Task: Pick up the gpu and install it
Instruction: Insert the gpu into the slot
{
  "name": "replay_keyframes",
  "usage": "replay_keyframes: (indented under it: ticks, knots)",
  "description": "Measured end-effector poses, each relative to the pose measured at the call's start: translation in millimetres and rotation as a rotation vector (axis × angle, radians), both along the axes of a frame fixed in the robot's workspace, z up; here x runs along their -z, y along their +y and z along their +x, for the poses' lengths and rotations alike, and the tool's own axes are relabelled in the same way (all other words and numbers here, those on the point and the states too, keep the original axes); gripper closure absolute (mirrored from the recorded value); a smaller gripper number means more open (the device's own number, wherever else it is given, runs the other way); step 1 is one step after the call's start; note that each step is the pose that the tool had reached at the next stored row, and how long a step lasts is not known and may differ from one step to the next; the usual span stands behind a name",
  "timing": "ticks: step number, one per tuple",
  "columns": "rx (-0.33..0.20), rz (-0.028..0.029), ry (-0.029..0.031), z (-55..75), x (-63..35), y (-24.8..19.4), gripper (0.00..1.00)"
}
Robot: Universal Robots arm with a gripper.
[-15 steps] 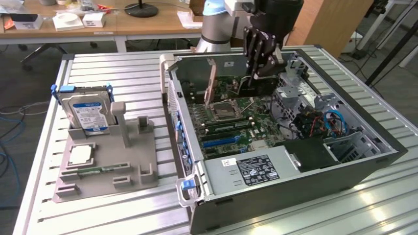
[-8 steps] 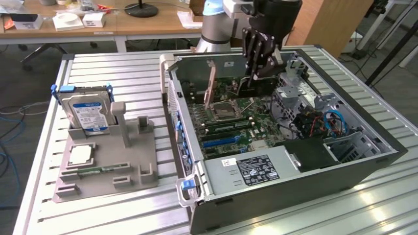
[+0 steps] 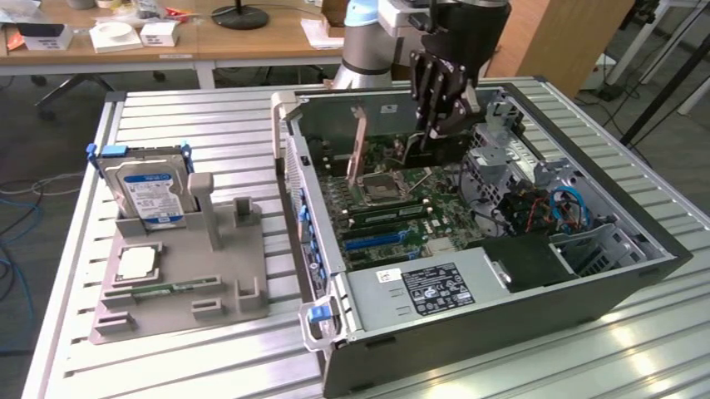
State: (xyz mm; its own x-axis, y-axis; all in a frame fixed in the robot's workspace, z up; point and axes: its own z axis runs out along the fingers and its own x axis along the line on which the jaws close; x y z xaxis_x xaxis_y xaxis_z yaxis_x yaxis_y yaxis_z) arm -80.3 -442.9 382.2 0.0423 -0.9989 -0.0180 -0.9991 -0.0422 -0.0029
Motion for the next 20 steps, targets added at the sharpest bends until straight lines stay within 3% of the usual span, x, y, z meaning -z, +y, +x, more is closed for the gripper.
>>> replay_keyframes:
  ticks: [20]
  knots:
    - [0.022, -0.0001, 0.0000, -0.1, 5.7, 0.0, 0.74]
